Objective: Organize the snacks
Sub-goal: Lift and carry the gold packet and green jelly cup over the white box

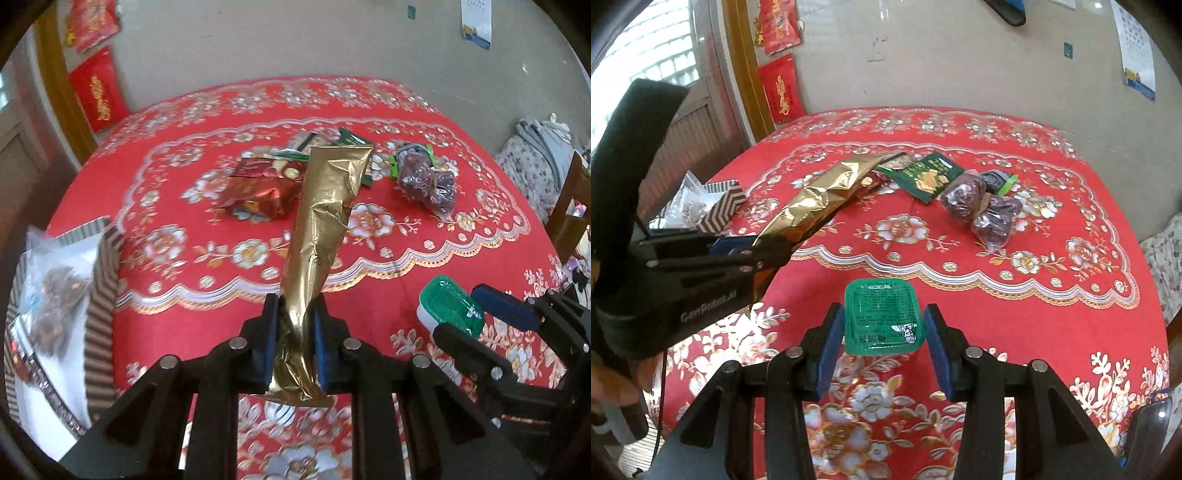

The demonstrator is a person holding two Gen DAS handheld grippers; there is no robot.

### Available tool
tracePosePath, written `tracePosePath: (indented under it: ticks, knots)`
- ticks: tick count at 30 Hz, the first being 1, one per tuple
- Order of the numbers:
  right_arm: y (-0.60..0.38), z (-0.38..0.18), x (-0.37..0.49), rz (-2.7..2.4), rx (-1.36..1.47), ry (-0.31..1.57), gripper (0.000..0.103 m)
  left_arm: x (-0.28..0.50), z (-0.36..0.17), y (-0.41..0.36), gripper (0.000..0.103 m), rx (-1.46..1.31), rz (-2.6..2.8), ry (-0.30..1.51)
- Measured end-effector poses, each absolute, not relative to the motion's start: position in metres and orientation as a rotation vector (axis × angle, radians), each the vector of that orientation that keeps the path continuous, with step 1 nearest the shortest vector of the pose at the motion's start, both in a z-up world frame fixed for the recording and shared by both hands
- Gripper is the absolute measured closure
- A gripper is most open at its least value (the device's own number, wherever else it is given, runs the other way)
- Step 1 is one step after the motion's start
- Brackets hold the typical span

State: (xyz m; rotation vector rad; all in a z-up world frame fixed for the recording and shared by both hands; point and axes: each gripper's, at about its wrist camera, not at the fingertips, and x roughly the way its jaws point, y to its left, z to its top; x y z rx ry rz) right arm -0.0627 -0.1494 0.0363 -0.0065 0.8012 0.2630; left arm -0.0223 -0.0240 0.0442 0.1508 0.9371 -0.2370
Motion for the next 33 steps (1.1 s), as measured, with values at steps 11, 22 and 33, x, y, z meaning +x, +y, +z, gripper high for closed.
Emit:
tracePosePath:
  ticks: [11,22,33]
  knots:
    - [-0.120,0.045,-0.072,0.296,-0.014,0.777,0.059,-0.058,0.052,0.010,0.084,0.137,-0.183,0.865]
    - [-0.097,0.052,-0.078,0.323,-0.027,0.764,0.059,-0.074,0.057,0.040,0.084,0.111,-0.152,0.840]
    - [-0.073,0.061,-0.085,0.355,-0.043,0.747,0.059,-0.091,0.060,0.062,0.084,0.084,-0.122,0.811]
